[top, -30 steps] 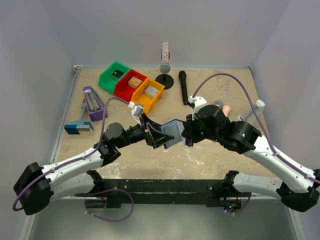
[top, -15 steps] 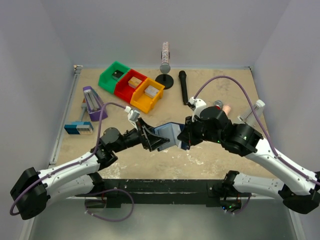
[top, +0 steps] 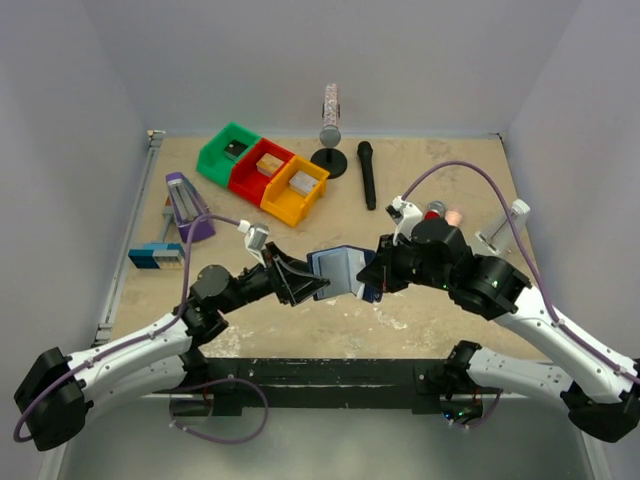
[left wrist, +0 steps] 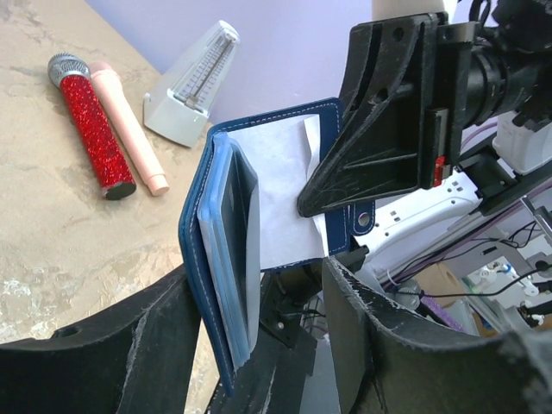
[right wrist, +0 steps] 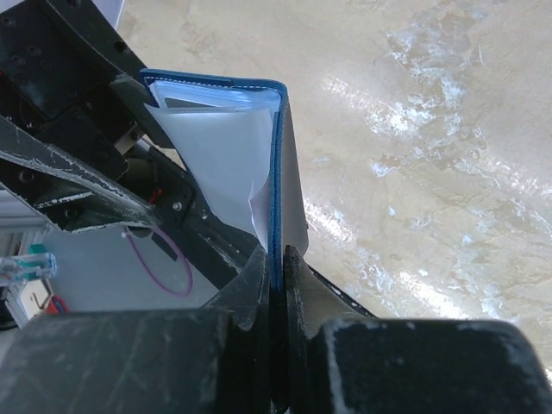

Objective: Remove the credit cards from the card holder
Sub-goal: Open the card holder at the center of the board.

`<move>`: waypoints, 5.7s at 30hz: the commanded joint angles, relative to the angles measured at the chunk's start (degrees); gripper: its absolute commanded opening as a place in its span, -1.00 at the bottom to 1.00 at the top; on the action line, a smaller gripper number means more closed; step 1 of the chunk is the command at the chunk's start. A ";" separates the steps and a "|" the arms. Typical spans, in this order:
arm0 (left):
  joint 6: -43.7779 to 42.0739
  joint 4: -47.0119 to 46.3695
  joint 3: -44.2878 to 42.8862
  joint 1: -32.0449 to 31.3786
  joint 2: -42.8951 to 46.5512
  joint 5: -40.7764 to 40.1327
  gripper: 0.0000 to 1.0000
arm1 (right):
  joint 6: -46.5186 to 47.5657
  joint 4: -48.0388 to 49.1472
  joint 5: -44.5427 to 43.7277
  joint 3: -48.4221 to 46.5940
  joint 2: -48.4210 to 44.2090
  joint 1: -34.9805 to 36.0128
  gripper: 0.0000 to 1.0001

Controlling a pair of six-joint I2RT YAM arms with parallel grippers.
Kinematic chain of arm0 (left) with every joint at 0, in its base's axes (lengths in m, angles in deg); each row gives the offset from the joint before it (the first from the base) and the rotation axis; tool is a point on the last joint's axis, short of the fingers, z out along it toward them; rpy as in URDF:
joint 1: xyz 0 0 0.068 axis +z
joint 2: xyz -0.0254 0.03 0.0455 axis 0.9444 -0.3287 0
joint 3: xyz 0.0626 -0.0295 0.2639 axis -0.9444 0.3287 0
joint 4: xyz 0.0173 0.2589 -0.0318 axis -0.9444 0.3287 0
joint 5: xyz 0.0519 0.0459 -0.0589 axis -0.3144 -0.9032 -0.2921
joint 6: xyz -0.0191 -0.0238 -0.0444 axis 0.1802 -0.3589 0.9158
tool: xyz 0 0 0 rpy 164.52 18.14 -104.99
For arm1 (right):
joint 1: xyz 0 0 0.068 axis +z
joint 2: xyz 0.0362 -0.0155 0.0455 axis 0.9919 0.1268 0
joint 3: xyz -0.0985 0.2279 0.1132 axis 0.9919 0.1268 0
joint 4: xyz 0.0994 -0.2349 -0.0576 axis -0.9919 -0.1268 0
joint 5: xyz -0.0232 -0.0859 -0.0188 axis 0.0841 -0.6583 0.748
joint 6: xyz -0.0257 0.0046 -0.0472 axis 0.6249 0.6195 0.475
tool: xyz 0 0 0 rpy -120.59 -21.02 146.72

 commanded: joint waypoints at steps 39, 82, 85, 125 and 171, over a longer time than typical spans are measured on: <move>-2.49 0.72 2.61 0.39 6.48 -5.08 -0.49 | -3.01 8.71 7.02 3.86 -3.01 -4.14 -1.00; -6.97 48.78 -27.71 -3.56 -1.87 -16.76 -1.00 | -3.10 14.15 10.88 2.63 1.73 -5.19 0.53; -7.06 54.05 -31.22 -5.05 -3.97 -21.16 -1.00 | -3.89 15.21 11.67 2.63 2.87 -5.81 0.54; -4.78 53.38 -27.55 -7.61 0.41 -24.70 -1.00 | -0.99 18.64 18.88 8.07 9.12 -11.08 -0.60; 5.42 23.14 -2.32 -1.98 -13.55 -23.98 0.21 | 0.42 37.98 20.90 17.39 35.22 -12.58 -1.00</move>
